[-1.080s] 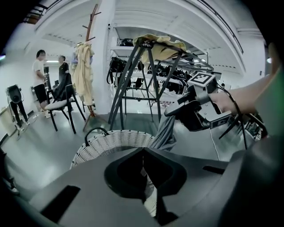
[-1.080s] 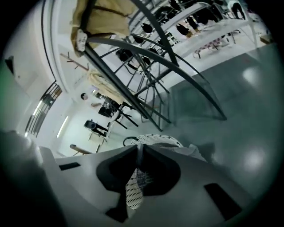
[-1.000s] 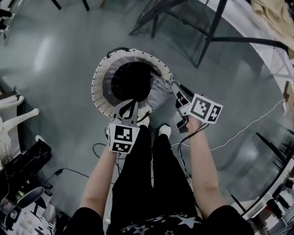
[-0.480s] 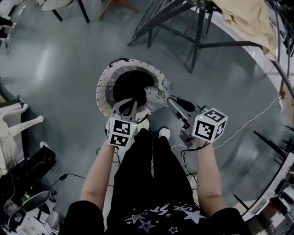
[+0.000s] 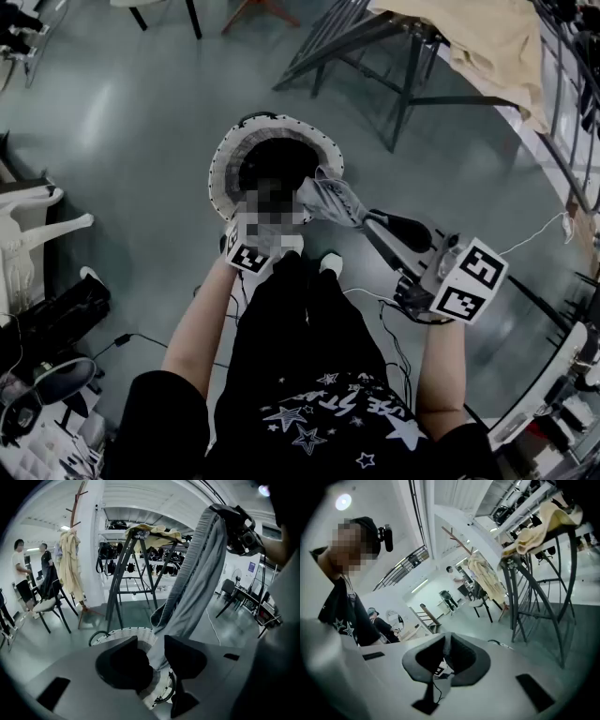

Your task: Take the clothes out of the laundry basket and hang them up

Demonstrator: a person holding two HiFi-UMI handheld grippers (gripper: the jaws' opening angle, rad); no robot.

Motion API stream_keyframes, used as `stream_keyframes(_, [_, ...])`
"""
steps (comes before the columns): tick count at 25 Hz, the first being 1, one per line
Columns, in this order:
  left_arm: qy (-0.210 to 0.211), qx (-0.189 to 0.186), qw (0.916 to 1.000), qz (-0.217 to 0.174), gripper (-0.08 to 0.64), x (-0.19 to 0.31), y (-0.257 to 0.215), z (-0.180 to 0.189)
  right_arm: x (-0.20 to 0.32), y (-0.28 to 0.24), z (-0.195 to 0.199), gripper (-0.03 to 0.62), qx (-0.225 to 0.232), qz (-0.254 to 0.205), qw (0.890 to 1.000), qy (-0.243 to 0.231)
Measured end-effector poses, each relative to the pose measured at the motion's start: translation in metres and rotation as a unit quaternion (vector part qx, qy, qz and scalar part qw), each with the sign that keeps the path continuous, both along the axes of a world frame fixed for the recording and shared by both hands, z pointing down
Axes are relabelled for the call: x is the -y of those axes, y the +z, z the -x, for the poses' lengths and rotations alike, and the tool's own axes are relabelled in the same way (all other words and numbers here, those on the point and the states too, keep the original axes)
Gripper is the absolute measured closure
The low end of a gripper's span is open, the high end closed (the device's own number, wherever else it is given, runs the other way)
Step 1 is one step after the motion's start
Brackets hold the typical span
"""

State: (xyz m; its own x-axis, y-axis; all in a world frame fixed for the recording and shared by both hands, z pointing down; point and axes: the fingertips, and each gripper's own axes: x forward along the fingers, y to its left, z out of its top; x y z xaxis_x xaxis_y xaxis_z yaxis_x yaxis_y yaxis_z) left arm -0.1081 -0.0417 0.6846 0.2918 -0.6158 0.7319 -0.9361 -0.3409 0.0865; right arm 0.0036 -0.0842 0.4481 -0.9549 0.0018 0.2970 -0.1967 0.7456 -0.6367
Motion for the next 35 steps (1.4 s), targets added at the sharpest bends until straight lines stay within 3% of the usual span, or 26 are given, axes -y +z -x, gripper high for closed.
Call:
stream_keyframes(7, [0.045, -0.045, 0.9965, -0.053, 0.255, 0.018, -0.046, -0.021, -0.029, -0.069, 0.001, 0.561, 0.021, -0.050, 0.997, -0.050])
stream_keyframes(11, [0.127, -0.008, 0.9901, -0.059, 0.218, 0.019, -0.055, -0.039, -0.042, -0.099, 0.002, 0.561, 0.036, -0.067, 0.995, -0.062])
stream_keyframes(13, [0.150, 0.008, 0.9869, -0.060, 0.218, 0.019, -0.055, -0.046, -0.044, -0.109, 0.001, 0.561, 0.043, -0.072, 0.995, -0.062])
stream_keyframes(15, [0.144, 0.012, 0.9866, -0.074, 0.225, 0.022, -0.063, -0.047, -0.045, -0.116, -0.001, 0.561, 0.044, -0.078, 0.994, -0.057])
stream_keyframes(17, [0.134, 0.020, 0.9869, -0.087, 0.341, 0.021, -0.072, -0.044, -0.043, -0.119, -0.007, 0.561, 0.041, -0.081, 0.995, -0.048])
stream_keyframes(21, [0.137, 0.039, 0.9844, -0.104, 0.504, 0.019, -0.086, -0.037, -0.039, -0.123, -0.024, 0.561, 0.034, -0.090, 0.995, -0.013])
stream_keyframes(28, [0.178, 0.045, 0.9776, -0.103, 0.515, 0.016, -0.135, -0.030, -0.023, -0.123, -0.071, 0.561, 0.006, -0.109, 0.990, 0.088])
stream_keyframes(35, [0.223, 0.060, 0.9641, -0.132, 0.517, 0.039, -0.204, -0.037, -0.007, -0.140, -0.148, 0.561, -0.024, -0.157, 0.965, 0.209])
